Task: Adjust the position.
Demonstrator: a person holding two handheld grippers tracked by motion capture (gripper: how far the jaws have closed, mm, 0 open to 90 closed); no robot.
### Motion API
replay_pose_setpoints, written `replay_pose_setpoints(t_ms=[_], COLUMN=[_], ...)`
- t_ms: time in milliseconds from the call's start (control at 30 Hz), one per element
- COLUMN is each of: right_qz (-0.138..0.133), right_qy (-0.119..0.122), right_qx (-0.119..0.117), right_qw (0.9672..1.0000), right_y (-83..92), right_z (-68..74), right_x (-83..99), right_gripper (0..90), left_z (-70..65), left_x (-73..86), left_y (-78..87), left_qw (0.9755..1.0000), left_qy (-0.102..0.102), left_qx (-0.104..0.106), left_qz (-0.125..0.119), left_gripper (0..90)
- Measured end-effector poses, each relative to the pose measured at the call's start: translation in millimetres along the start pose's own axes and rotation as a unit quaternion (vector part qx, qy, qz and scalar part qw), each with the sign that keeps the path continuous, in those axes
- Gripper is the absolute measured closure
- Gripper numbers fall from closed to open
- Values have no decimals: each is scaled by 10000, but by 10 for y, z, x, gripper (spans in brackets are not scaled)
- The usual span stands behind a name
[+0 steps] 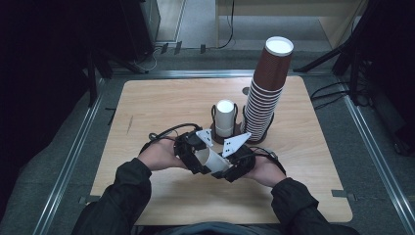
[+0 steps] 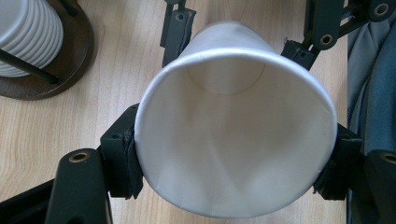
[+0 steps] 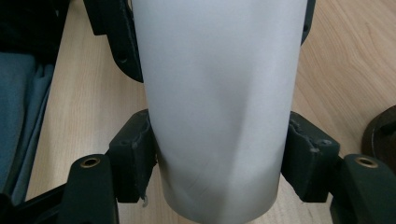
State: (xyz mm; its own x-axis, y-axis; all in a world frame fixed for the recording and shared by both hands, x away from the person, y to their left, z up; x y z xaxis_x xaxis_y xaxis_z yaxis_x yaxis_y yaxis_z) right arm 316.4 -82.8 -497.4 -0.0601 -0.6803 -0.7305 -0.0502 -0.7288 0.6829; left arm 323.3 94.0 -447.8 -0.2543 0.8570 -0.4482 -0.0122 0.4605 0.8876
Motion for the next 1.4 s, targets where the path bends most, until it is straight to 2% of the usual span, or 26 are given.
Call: replay_pose_setpoints(t_ms=[167,267,400,533,667,767,833,933,967,1033,1100,1167,1267,1333,1400], right_qz=[-45,-98,-202,-279,-355,-400,-454,-517,-517,-550,-531,-556,-693,-781,-796], right_qy=[67,73,-1,-64,-57,-79,-99,-122,-149,-146,-225,-229,-329,-336,-345], right_qx=[-10,36,109,160,168,156,146,167,147,144,80,59,-51,-65,-78], right_qw=[10000,9999,9997,9995,9992,9990,9988,9984,9984,9983,9983,9982,9970,9964,9962], right_y=[14,36,86,125,144,153,160,173,179,180,179,177,182,192,199], right_z=[6,4,-25,-51,-68,-72,-78,-85,-84,-90,-81,-81,-84,-90,-91], right_x=[-10,-14,-9,4,8,9,8,6,7,7,7,7,8,4,7], right_gripper=[344,342,341,340,339,340,339,339,339,339,339,339,339,339,339], left_z=[-8,-13,5,40,72,94,100,95,92,80,72,62,50,47,42], left_x=[20,25,51,103,167,209,248,295,300,298,282,264,235,226,229], left_y=[13,31,57,102,144,176,187,181,173,145,119,103,83,86,99], left_qw=[9999,9996,9988,9971,9941,9910,9868,9831,9831,9808,9808,9796,9759,9747,9727], left_qy=[-26,-12,131,241,401,490,649,761,757,817,786,792,820,798,787], left_qx=[-2,-20,-170,-140,-126,-24,122,129,98,103,64,24,45,73,116], left_qz=[-109,-267,-435,-702,-1001,-1246,-1477,-1661,-1666,-1766,-1786,-1848,-2021,-2088,-2179], left_gripper=[235,115,61,61,61,61,61,62,62,61,62,62,65,81,149])
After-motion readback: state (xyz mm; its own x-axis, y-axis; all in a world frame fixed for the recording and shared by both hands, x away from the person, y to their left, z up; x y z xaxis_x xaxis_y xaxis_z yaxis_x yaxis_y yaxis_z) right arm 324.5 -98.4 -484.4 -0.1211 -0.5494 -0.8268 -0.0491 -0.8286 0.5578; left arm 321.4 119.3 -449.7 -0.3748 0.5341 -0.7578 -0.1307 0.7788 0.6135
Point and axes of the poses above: each handheld gripper's, and its own axes: y roughly backward along the jaws, x roughly out of its underside, z roughly to its left, the point moved 1 cm from there along -y, roughly forward along the jaws, and after that the axes turned 3 degrees about y, right-handed, at the moved point
